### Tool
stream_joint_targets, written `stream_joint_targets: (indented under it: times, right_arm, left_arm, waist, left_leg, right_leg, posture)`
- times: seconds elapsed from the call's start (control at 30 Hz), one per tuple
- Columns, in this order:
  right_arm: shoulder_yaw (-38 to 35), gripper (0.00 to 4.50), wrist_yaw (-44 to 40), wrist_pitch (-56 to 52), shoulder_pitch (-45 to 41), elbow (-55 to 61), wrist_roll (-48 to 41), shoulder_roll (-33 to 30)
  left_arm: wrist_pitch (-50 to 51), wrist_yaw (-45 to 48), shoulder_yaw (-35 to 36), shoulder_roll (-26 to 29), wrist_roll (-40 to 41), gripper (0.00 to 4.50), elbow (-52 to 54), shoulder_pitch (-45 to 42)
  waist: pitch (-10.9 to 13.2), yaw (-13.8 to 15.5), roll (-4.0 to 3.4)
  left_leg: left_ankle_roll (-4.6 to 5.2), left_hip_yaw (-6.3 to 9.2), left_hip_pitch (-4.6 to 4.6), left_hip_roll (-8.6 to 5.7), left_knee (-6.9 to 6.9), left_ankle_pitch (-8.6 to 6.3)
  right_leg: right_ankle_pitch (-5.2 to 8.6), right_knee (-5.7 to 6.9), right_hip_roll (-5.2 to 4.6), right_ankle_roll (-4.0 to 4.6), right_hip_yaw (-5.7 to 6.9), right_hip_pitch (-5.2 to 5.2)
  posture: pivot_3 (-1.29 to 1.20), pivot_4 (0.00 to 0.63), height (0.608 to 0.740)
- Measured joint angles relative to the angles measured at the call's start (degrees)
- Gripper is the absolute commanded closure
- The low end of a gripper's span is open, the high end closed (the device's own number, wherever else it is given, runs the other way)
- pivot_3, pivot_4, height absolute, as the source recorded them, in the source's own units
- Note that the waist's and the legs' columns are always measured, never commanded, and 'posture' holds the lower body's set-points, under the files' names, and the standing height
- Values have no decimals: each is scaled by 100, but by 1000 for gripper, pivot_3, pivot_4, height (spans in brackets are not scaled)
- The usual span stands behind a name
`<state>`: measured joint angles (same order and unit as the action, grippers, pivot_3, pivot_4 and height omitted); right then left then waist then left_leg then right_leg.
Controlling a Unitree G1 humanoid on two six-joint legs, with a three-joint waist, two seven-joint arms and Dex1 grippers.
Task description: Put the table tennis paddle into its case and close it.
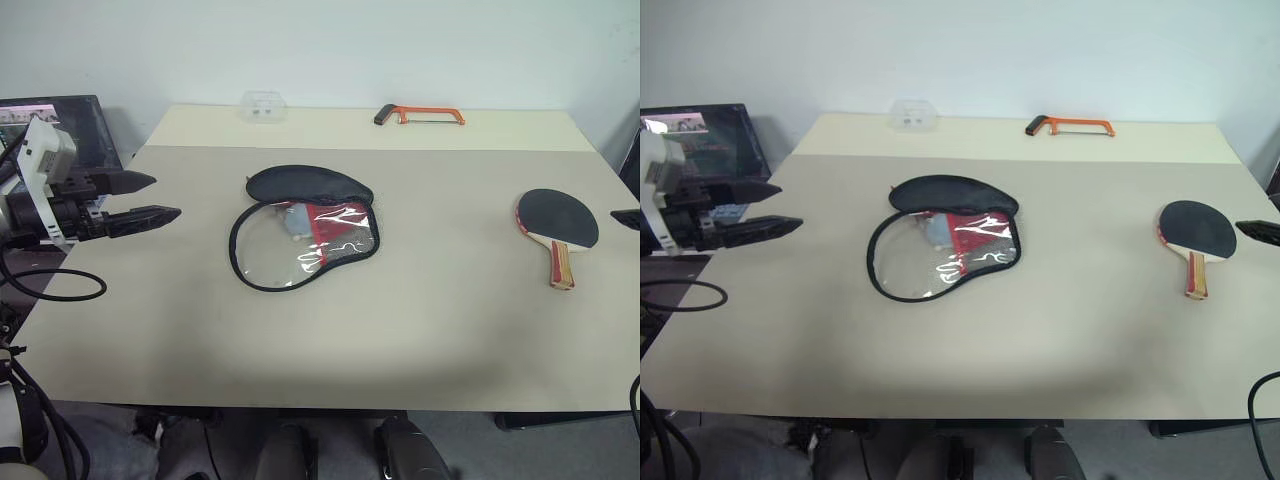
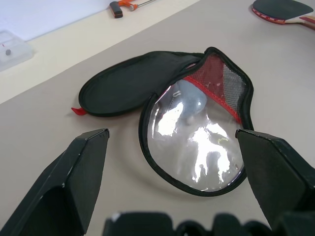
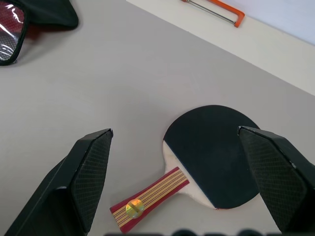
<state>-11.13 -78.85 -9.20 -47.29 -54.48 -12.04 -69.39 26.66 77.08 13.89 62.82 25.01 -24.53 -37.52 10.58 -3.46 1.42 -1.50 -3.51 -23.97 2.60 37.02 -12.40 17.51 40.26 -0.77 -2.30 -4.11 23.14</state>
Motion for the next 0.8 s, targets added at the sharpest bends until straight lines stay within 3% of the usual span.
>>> stream_joint_targets:
  times: [0.27, 0.5, 0.6, 0.8]
  right_arm:
    - [10, 30, -4, -3, -82, 3, 12, 0]
    - [-6, 30, -1, 2, -130, 8, -3, -4]
    - [-88, 30, -2, 3, -50, 75, -47, -12]
    - [-177, 30, -23, -94, 357, 411, -129, -42]
  left_arm:
    - [19, -32, -57, -48, -6, 0, -2, -133]
    - [-351, -366, -255, -350, -294, 0, -404, -744]
    - [-564, -781, -373, -523, -612, 0, -833, -1082]
    - [-567, -630, -596, -714, -737, 0, -947, -976]
  waist:
    - [0, 8, 0]
    - [0, 13, 0]
    - [0, 14, 0]
    - [0, 9, 0]
  left_leg:
    - [0, 1, -1, -1, 1, 0]
    - [0, 2, 0, -2, 1, 0]
    - [0, 2, -2, -3, 2, 0]
    - [-1, 1, -1, -1, 3, 0]
  right_leg:
    - [0, 0, 0, 0, 1, 0]
    - [0, 1, 1, 0, 2, -1]
    - [0, 2, 1, 0, 0, -1]
    - [0, 6, 1, -1, 0, 0]
  posture:
    - [0, 150, 740]
    - [0, 150, 740]
    - [0, 150, 740]
    - [0, 150, 740]
